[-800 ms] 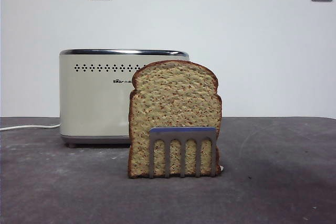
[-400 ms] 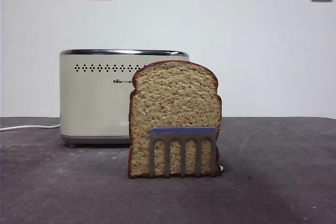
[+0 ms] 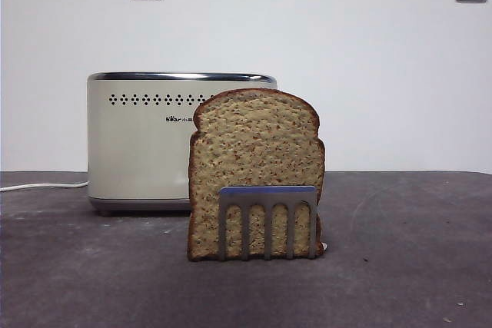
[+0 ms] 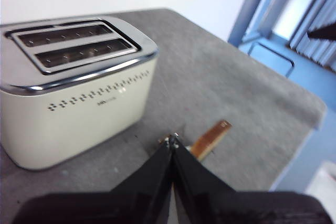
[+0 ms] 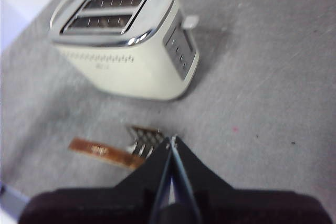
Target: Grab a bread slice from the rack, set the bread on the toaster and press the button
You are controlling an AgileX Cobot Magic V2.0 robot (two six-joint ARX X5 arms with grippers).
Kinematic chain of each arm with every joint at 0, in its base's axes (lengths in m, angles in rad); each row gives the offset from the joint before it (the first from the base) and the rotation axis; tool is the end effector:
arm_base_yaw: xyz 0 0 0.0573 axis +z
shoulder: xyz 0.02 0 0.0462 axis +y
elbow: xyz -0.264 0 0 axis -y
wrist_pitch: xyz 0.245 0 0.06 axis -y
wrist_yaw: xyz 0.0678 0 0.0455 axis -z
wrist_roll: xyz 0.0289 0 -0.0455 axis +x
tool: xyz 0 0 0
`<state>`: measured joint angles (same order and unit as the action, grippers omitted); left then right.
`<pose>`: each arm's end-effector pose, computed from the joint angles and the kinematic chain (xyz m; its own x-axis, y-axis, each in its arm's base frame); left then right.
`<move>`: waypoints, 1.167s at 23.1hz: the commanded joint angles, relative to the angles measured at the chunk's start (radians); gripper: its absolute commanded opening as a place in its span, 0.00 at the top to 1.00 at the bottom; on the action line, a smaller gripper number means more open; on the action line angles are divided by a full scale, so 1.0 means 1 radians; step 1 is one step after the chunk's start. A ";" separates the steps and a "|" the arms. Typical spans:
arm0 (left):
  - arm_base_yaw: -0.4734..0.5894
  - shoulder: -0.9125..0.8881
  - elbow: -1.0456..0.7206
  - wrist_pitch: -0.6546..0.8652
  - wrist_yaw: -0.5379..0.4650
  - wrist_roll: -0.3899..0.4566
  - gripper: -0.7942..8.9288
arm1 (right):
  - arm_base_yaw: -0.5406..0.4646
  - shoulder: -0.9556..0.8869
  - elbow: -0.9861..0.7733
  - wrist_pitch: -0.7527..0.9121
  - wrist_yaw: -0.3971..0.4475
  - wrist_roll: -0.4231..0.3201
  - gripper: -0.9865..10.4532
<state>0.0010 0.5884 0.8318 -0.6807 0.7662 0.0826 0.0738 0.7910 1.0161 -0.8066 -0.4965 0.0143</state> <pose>0.1040 -0.0199 0.3298 0.6534 -0.6927 -0.3051 0.6602 0.7188 -0.2179 0.1363 0.0239 0.3532 0.6976 0.5292 -0.4830 -0.4539 0.8480 0.2736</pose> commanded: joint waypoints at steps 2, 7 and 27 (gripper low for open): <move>-0.023 0.011 0.070 -0.124 0.002 0.123 0.93 | 0.016 0.027 0.083 -0.126 -0.002 -0.108 0.92; -0.046 0.011 0.116 -0.214 -0.010 0.188 0.93 | 0.021 0.027 0.105 -0.175 -0.002 -0.121 0.92; -0.333 0.282 0.347 -0.211 -0.140 0.285 0.15 | 0.021 0.040 0.105 -0.175 -0.002 -0.121 0.92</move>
<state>-0.3214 0.8600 1.1801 -0.8967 0.6315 0.3378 0.0925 0.8276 1.1210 -0.9833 -0.4976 -0.0978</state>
